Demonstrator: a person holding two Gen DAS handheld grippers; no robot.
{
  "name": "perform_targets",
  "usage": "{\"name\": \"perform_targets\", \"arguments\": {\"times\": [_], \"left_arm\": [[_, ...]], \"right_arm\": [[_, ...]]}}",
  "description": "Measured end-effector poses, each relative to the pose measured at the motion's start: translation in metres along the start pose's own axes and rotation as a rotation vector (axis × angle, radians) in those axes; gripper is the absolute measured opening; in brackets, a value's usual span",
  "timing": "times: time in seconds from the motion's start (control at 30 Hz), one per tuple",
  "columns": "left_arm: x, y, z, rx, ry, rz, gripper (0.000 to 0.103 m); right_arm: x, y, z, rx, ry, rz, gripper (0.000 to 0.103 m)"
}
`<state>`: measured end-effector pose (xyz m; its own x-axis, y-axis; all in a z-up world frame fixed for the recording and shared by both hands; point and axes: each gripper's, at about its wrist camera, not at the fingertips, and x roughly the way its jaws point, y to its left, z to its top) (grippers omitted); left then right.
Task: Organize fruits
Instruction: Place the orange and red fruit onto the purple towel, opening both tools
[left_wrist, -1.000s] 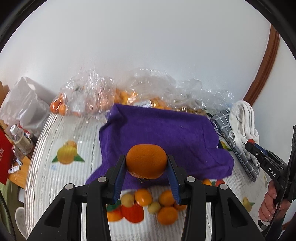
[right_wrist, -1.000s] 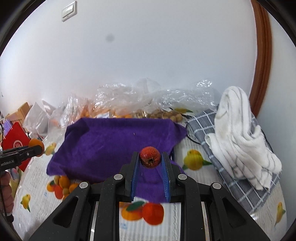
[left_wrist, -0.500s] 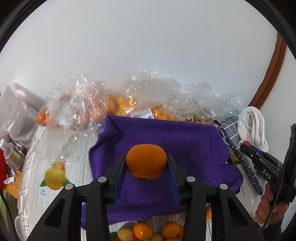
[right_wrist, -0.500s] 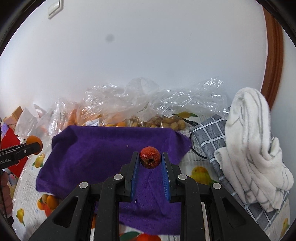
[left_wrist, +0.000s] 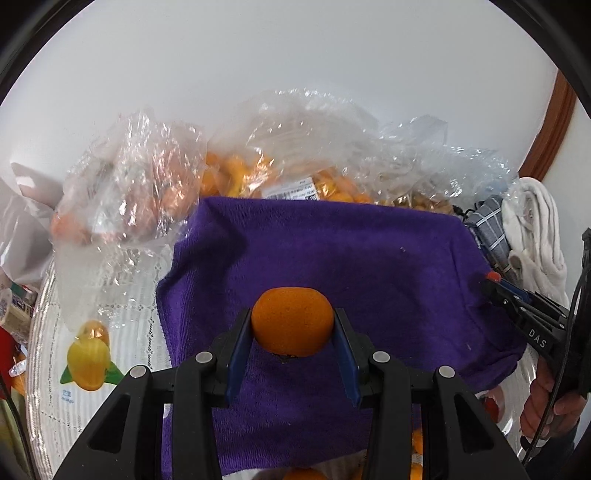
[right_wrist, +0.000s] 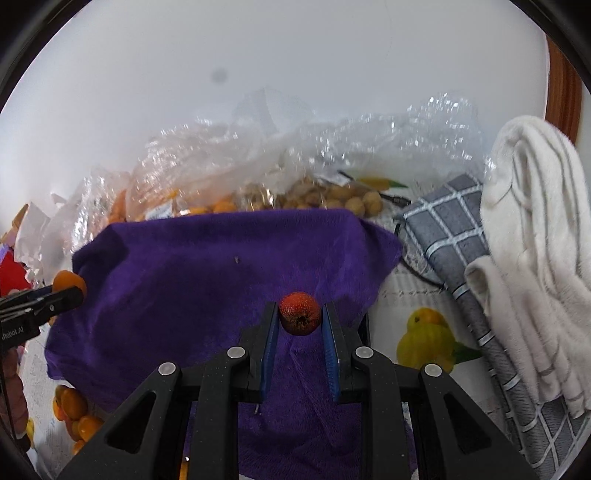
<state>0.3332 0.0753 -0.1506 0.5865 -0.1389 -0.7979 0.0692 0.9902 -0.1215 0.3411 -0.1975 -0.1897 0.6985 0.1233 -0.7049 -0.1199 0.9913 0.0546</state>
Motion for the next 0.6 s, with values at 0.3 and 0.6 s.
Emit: {"name": "perform_targets", "arguments": {"times": [0.3,0.6], "left_arm": [[0.017,0.009,-0.004,-0.016,0.038,0.030,0.040],[0.025,0.008,-0.008,-0.010,0.063,0.038,0.040]], "right_arm": [[0.015,0.008,-0.005,-0.036,0.039,-0.004,0.023],[0.024,0.009,-0.007,-0.037,0.065,-0.010,0.023]]}}
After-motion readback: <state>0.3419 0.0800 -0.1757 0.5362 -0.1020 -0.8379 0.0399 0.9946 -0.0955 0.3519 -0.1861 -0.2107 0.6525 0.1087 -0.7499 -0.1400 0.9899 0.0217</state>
